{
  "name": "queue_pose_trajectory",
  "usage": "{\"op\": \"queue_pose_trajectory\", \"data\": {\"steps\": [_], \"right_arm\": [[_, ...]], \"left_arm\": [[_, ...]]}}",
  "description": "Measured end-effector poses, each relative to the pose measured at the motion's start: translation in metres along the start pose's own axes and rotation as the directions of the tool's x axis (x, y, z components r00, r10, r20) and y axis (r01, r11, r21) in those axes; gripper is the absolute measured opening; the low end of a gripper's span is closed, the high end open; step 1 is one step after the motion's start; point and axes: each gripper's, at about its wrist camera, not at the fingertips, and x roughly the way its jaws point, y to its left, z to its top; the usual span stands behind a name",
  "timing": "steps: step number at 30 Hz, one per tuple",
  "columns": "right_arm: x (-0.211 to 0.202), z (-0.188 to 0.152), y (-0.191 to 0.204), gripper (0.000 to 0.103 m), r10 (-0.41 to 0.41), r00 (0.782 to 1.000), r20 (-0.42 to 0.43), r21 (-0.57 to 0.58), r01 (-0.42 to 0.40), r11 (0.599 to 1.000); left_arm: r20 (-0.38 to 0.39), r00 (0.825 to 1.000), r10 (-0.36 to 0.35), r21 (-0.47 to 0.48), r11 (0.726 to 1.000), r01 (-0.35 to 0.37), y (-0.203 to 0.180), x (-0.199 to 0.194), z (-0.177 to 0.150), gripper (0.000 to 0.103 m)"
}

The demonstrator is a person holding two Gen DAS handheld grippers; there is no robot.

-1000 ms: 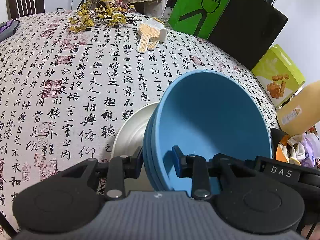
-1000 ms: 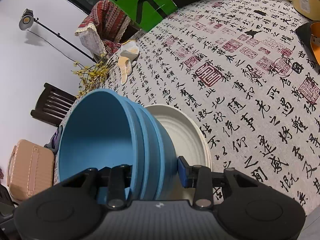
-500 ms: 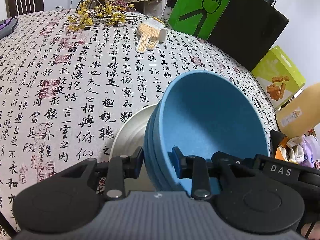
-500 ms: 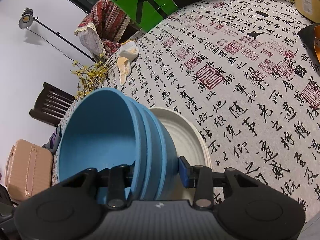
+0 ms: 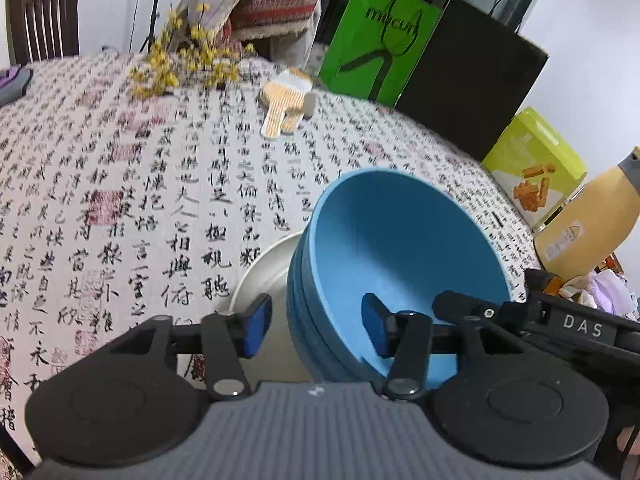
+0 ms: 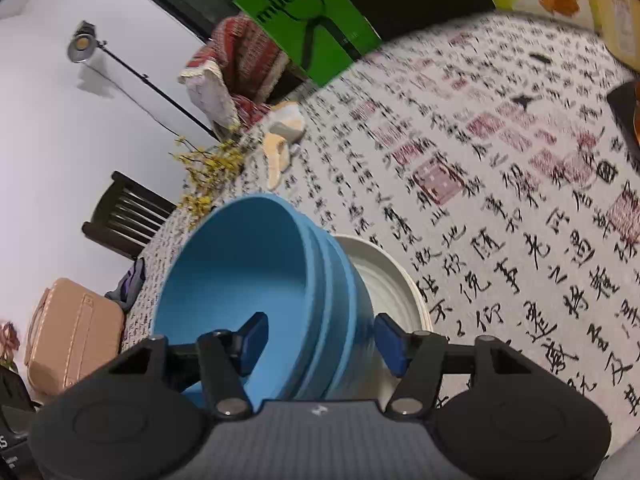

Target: Organize plates and bowls

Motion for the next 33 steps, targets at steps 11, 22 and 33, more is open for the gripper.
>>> {"op": "queue_pose_trajectory", "data": {"steps": [11,22,33], "right_arm": [[-0.03,-0.021,0.003,0.087,0.096,0.992,0.083,-0.12,-0.085,0.989],[-0.056,-0.049,0.008,0.103,0.164,0.966,0.199,-0.266,-0.108,0.958],[-0.078,-0.09,0.007,0.103,0.201,0.925,0.323,-0.393,-0.063,0.918]], "left_arm": [[0.19,0.981,-0.032,0.075,0.997,0.018,0.013,-0.037,-0.026,0.088],[0.406,0.913,-0.047,0.135,0.991,-0.009,0.023,-0.073,-0.065,0.103],[0.537,0.843,-0.031,0.193,0.977,-0.086,0.031,-0.097,-0.113,0.103]]}}
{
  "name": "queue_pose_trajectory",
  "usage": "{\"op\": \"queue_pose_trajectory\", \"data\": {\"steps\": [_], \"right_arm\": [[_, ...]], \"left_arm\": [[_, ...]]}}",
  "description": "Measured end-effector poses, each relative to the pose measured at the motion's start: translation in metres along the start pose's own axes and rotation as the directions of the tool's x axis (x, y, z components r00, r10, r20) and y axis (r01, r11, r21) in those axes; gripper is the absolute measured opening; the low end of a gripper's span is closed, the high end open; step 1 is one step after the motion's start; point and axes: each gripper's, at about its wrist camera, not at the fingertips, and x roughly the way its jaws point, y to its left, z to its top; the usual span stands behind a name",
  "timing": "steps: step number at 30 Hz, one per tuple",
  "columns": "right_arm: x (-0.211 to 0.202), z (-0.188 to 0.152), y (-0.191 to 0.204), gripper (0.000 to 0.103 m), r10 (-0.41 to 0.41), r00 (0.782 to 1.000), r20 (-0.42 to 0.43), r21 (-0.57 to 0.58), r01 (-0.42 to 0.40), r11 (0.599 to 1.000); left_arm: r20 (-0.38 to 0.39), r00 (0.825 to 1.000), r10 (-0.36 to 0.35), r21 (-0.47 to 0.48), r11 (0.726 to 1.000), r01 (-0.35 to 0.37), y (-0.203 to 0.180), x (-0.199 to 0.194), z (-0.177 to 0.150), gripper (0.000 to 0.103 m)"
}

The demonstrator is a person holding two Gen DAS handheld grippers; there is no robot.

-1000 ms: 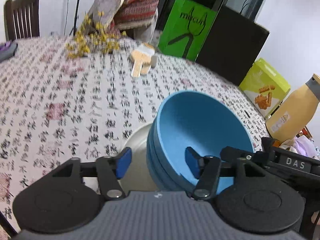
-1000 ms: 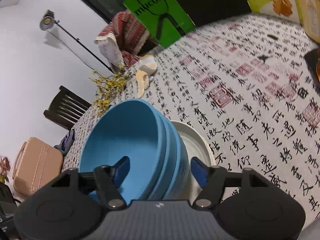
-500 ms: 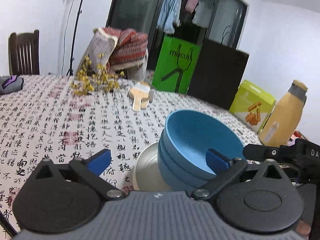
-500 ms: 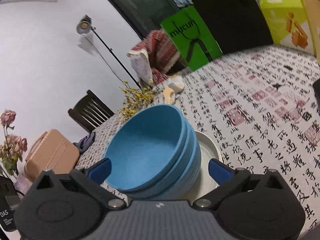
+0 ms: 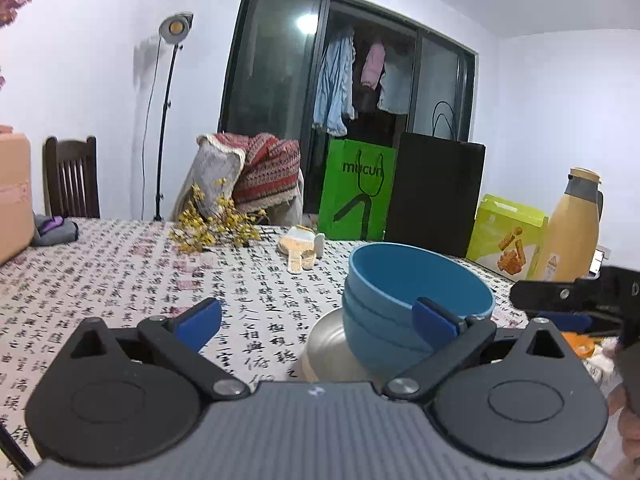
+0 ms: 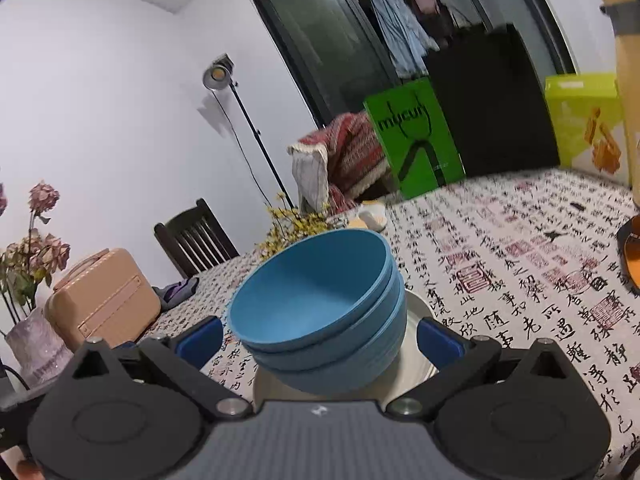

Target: Organize plates and bowls

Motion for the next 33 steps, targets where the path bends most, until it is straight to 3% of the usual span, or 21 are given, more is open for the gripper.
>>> {"op": "queue_pose_trajectory", "data": {"steps": [9,15,25,33], "right_arm": [[-0.037,-0.034,0.008,0.103,-0.003,0.992,0.125,-0.058,0.01,0.998],[-0.052,-0.058,0.011,0.103,-0.022,0.986,0.165,-0.105,0.04,0.994],[-0.059,-0.092,0.017,0.103,-0.075,0.988,0.137,-0.178,0.099,0.979],[-0.066,-0.113,0.009,0.103,-0.135,0.985,0.108,-0.179,0.153,0.972]], "left_arm": [[0.086,0.996,0.003,0.045,0.999,-0.007,0.006,-0.032,-0.028,0.103],[0.097,0.995,0.02,0.06,0.998,-0.025,0.008,-0.043,-0.05,0.103],[0.099,0.992,0.082,0.115,0.989,-0.094,0.005,-0.053,-0.093,0.103],[0.086,0.991,0.1,0.09,0.99,-0.108,0.014,-0.059,-0.107,0.103]]}}
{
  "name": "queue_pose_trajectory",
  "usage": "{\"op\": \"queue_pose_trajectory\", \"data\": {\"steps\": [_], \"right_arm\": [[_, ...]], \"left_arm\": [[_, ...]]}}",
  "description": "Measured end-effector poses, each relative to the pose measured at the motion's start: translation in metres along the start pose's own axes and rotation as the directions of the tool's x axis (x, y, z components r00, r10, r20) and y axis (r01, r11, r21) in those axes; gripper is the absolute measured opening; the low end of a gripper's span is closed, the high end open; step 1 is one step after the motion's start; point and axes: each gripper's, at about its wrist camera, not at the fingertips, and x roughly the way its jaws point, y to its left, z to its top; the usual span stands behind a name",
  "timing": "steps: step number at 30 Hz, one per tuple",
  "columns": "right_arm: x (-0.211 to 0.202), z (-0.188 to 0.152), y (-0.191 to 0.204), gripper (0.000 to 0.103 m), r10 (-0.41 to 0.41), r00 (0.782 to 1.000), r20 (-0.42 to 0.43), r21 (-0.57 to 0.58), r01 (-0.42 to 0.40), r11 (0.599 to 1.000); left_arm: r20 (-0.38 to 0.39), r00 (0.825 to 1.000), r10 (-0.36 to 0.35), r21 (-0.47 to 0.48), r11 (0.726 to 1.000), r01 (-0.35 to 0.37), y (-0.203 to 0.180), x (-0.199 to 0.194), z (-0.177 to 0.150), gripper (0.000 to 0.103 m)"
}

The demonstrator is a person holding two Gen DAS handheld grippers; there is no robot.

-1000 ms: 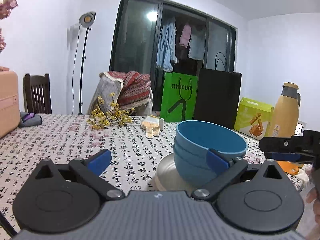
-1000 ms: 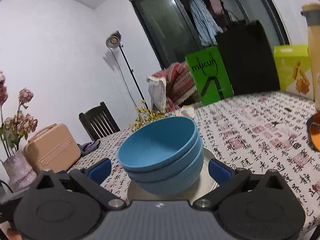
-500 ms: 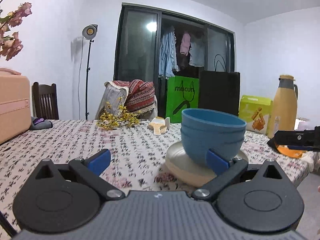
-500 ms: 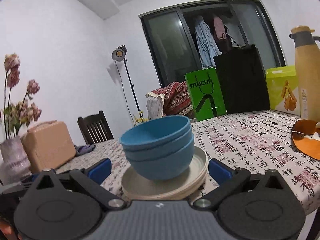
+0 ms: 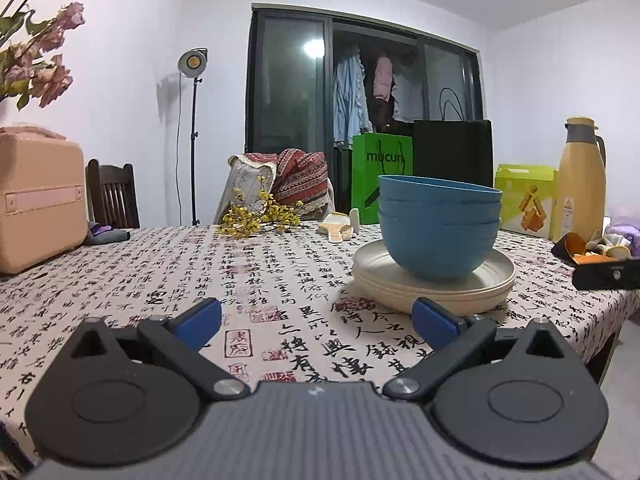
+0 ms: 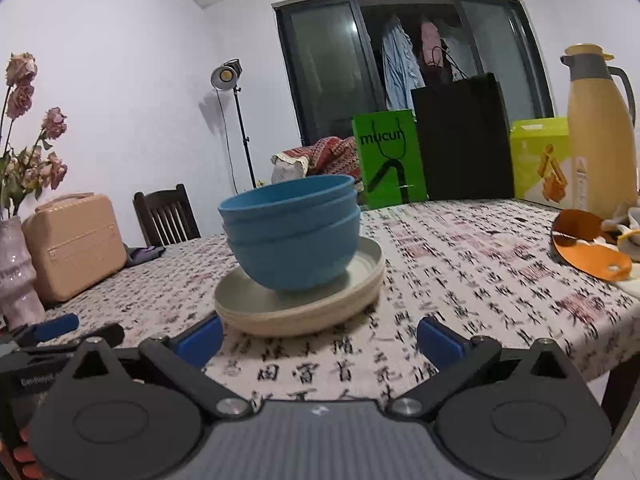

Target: Organize plates and bowls

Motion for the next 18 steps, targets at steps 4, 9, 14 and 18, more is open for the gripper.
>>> {"op": "queue_pose_trajectory", "data": {"steps": [4,9,14,18], "right_arm": [[-0.0032,-0.0048,-0.0027,0.103,-0.013,1.0,0.001,0.009,0.013,1.0],[-0.0058,-0.0064,-0.0038,0.103,-0.027,1.0,0.006,0.014,0.026,1.0],[-0.0082,-0.0061,-0.0023,0.103,-0.024,1.0,0.017,0.004,0.024,1.0],[-0.0075,-0.0063,-0.0011,0.103,-0.024,1.0,0.014,-0.001,0.024,1.0]], "left_arm": [[0.003,1.0,-0.005,-0.003,1.0,0.005,0.0007,-0.0033,-0.0011,0.103],[0.004,1.0,-0.017,0.001,1.0,0.017,0.0,-0.005,-0.0009,0.103],[0.014,1.0,-0.022,0.003,1.0,0.022,-0.0003,-0.0079,-0.0013,0.103],[0.019,1.0,-0.022,0.006,1.0,0.021,-0.0005,-0.0097,-0.0018,0.103]]}}
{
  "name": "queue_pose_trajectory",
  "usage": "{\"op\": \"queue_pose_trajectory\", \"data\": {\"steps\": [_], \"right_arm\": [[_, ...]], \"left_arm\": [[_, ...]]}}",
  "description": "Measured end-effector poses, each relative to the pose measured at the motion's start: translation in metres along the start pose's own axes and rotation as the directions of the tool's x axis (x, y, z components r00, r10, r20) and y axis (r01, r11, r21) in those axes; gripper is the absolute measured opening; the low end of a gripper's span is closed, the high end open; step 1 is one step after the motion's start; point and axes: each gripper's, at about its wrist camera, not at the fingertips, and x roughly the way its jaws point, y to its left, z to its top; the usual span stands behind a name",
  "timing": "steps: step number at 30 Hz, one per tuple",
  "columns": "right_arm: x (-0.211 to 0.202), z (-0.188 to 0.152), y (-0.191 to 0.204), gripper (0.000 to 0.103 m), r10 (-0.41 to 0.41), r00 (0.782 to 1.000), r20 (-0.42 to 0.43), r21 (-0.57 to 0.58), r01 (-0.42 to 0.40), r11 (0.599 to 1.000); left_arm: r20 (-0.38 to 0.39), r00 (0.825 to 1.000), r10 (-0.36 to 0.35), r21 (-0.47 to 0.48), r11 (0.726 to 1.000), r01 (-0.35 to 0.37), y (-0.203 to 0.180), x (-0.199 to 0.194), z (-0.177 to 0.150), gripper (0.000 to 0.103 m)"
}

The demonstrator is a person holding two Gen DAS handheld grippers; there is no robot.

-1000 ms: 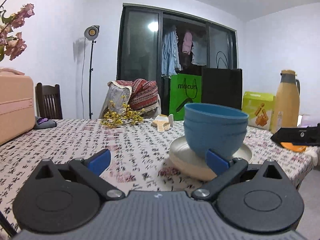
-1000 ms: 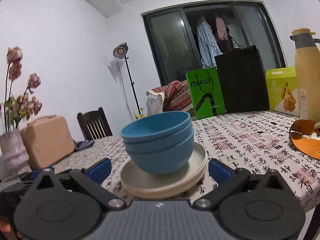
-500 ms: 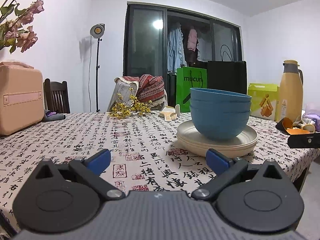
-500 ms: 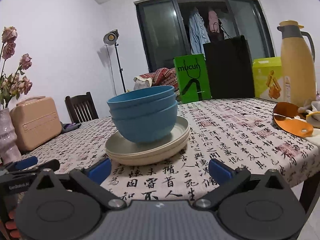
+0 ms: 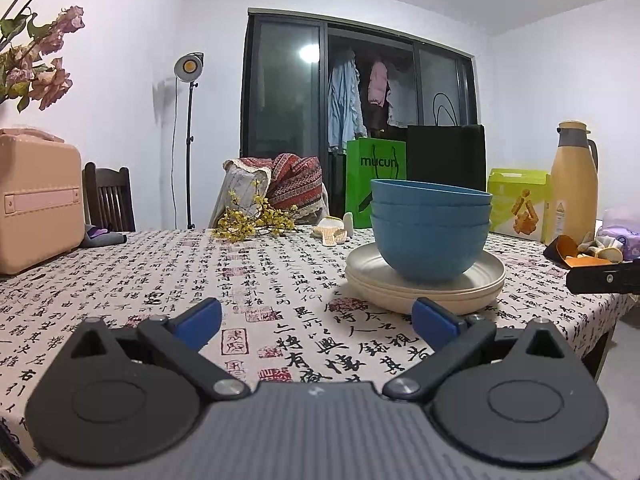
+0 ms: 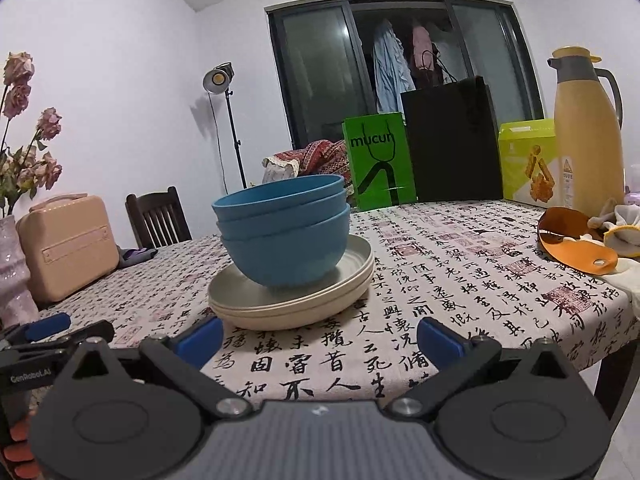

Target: Organize plates and bowls

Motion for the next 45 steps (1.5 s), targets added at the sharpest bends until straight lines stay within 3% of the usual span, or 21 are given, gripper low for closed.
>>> {"op": "queue_pose_trajectory", "data": {"steps": [45], "right_arm": [[0.0046,-0.0002,0.0034,0.103,0.011,1.0,-0.01,-0.015,-0.011,1.0]], "left_arm": [[0.007,1.0,-0.006,0.001,1.0,0.006,0.0008,-0.002,-0.0003,0.103]]}}
